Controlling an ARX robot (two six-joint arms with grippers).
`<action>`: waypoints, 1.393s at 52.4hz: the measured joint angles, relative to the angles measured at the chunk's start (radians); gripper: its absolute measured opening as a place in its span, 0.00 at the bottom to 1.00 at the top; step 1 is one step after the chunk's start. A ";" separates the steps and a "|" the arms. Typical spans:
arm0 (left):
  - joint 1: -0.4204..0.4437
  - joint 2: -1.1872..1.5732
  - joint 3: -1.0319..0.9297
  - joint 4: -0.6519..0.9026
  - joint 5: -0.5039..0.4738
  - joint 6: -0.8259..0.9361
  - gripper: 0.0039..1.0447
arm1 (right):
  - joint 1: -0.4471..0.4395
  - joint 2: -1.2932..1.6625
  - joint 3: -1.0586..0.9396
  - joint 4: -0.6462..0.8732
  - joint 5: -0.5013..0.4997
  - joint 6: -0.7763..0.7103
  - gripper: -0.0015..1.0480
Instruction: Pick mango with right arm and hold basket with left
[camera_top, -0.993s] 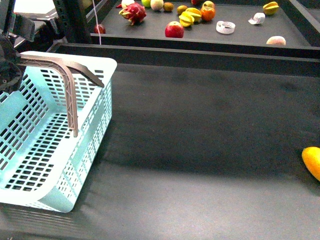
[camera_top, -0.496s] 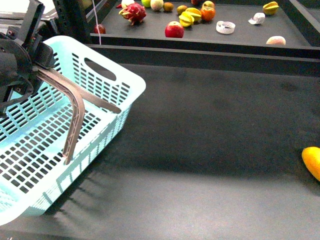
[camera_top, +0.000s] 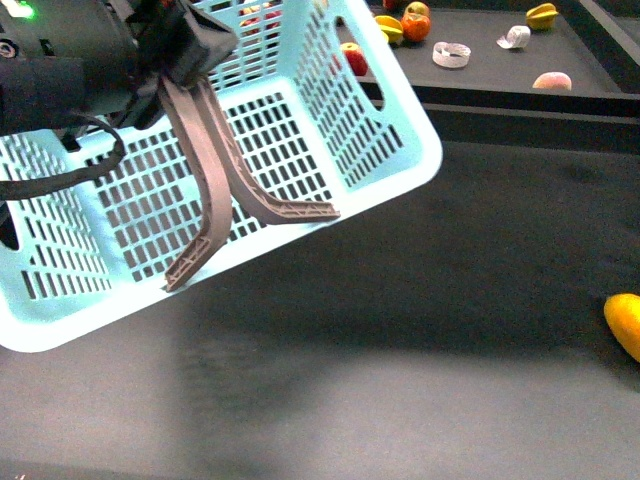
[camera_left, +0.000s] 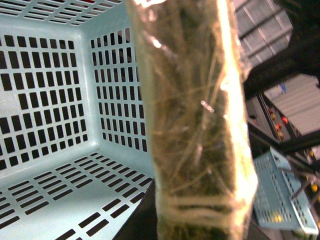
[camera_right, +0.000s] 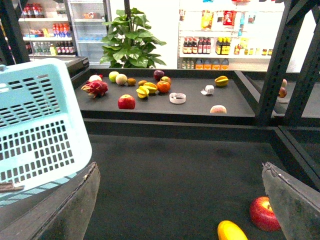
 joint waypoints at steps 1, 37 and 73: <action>-0.011 -0.001 0.000 -0.001 0.010 0.018 0.07 | 0.000 0.000 0.000 0.000 0.000 0.000 0.92; -0.157 -0.001 0.005 -0.058 0.126 0.331 0.07 | 0.000 0.000 0.000 0.000 0.000 0.000 0.92; -0.151 -0.002 0.005 -0.089 0.120 0.369 0.07 | 0.000 0.000 0.000 0.000 0.000 0.000 0.92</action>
